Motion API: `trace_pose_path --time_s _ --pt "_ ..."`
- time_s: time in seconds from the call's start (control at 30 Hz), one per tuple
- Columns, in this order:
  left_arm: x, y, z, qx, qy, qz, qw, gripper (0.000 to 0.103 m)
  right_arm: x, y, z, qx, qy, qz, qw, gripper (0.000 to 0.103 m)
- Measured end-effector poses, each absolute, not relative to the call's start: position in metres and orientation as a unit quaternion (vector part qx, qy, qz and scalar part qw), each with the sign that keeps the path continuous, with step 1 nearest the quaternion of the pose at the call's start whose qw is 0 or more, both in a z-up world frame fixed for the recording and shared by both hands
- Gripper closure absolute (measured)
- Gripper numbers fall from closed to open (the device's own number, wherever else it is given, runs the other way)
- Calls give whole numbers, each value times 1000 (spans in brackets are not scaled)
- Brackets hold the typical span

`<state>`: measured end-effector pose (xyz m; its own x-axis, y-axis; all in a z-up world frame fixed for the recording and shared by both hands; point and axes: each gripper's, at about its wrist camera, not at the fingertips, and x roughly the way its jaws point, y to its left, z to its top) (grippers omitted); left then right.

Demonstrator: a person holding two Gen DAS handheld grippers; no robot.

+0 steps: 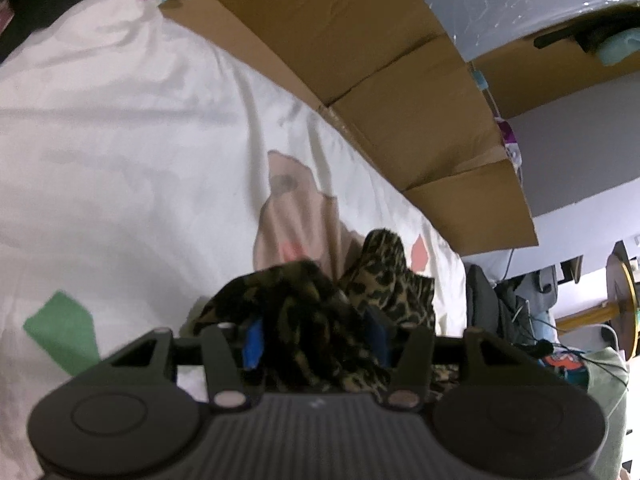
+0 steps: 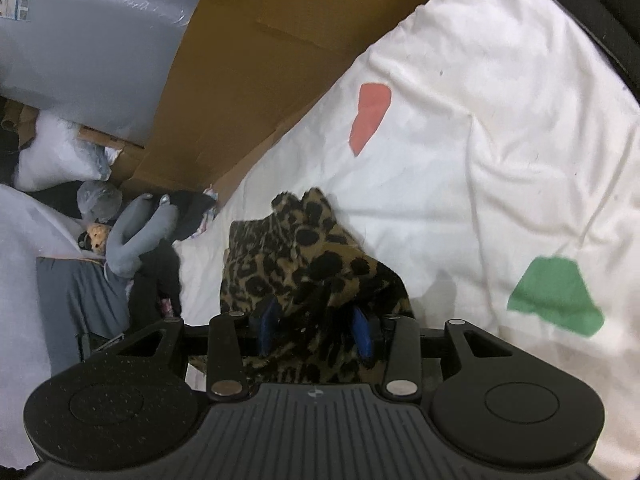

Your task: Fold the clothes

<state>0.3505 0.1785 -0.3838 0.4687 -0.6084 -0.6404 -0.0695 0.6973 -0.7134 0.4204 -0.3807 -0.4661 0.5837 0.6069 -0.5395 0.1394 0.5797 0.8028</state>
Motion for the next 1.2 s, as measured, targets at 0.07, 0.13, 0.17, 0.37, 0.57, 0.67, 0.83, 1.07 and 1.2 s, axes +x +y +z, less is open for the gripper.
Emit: trace_pose_path --time_s 0.07,0.13,0.17,0.37,0.57,0.67,0.83,1.07,1.2 --pt "351 179 -382 -342 485 -170 787 49 421 -383 -464 432 426 147 781 59" --pt "352 179 -381 -336 484 -168 791 49 422 -385 -461 430 420 144 787 59" --pt "353 179 -380 -333 483 -167 792 49 422 -387 -460 428 416 141 790 59" --pt "356 179 -376 -313 480 -161 804 49 420 -395 -450 414 404 128 806 59" --pt "357 180 -378 -284 484 -146 815 50 418 -393 -449 368 415 104 826 59" --pt "361 178 -380 -255 488 -140 823 50 419 -388 -451 341 423 96 834 59" --pt "371 174 -388 -223 491 -137 831 57 423 -381 -451 301 430 91 846 60" --pt "383 167 -394 -185 487 -138 842 62 429 -369 -444 251 428 101 862 80" --pt "388 161 -397 -177 491 -150 840 66 430 -364 -446 236 437 101 862 81"
